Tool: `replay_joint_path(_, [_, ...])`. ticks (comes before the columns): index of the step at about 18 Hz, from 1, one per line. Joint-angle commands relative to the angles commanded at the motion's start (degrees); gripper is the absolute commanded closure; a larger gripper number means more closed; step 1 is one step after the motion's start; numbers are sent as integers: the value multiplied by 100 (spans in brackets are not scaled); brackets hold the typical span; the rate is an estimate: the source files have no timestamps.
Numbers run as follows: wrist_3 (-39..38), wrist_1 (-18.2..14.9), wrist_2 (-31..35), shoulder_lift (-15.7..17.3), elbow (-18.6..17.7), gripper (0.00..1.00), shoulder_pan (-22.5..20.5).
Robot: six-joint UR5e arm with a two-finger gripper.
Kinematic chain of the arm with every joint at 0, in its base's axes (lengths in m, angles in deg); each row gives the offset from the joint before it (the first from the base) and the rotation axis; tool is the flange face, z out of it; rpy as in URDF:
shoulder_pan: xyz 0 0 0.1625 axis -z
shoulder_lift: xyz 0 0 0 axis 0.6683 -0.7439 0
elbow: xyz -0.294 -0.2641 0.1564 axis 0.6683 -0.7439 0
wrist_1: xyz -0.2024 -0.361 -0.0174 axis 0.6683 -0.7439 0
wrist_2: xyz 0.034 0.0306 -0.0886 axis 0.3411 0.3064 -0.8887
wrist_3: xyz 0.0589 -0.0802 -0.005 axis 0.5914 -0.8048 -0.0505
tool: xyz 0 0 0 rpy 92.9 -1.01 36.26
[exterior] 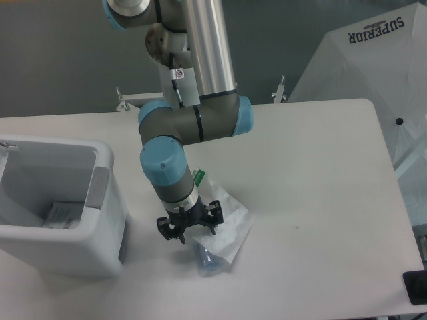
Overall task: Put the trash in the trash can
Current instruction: 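Close the gripper on the white plastic bag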
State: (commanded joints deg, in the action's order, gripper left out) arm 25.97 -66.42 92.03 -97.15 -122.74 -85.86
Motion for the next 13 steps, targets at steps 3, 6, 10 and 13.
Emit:
replay_joint_path(3, [9,9,-9,9,-9,56,0])
replay_joint_path(6, [79,18,-52,61,-26,60,-9])
replay_joint_path(10, [123,26,-140,158,-70,62,-35])
replay_joint_path(13, [158,26,-202,176,-97,64,-44])
